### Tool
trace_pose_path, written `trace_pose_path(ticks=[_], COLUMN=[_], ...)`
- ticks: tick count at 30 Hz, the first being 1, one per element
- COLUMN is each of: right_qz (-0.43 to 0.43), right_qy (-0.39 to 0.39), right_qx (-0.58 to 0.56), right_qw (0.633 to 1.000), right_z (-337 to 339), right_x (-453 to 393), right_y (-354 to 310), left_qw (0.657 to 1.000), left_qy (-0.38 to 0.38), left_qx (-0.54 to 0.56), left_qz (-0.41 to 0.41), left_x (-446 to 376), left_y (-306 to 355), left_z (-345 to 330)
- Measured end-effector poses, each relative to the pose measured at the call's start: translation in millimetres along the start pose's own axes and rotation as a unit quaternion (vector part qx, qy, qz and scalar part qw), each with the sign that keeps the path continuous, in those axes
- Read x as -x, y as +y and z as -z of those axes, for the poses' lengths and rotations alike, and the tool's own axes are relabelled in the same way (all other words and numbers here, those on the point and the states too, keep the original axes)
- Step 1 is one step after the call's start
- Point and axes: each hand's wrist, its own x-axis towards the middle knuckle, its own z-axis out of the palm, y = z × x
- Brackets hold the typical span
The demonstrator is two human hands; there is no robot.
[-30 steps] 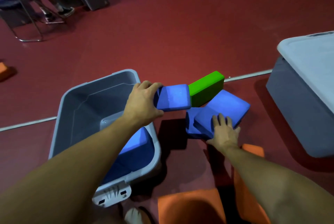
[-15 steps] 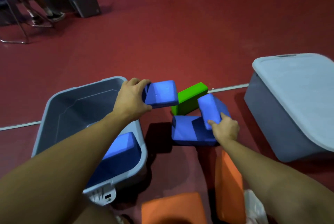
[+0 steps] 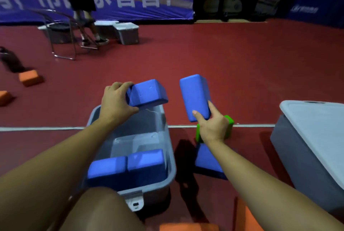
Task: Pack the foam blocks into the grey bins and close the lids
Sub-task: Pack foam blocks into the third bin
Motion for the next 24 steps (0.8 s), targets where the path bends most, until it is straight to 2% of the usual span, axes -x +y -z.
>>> trace_pose_path(ticks=[4,8,12,16,21,24], right_qz=[0.07,0.068,0.08,0.093,0.098,0.087], right_qy=[-0.095,-0.168,-0.177,-0.268,-0.408,-0.495], right_qx=[-0.111,-0.165,-0.119,-0.06,0.017,0.048], right_qw=[0.987,0.97,0.974,0.957,0.908,0.863], right_z=[-48.1,-93.0,-127.6,-154.4,-182.4,-202.3], right_x=[13.8,21.7,30.5,28.2,4.0,-7.4], right_y=[-38.2,-44.7,-29.9,-8.0,12.9,21.1], left_qw=[0.999,0.993,0.99,0.989,0.985,0.981], left_qy=[0.002,-0.015,-0.06,-0.104,-0.152,-0.188], left_qx=[-0.029,-0.033,-0.023,-0.019,-0.002,0.005], left_qz=[0.045,0.109,0.13,0.108,0.077,0.047], left_x=[20.1,43.9,64.6,78.1,76.5,74.7], left_y=[-63.4,-123.1,-172.3,-206.3,-233.7,-247.2], left_z=[22.1,25.8,10.1,-14.4,-39.1,-52.8])
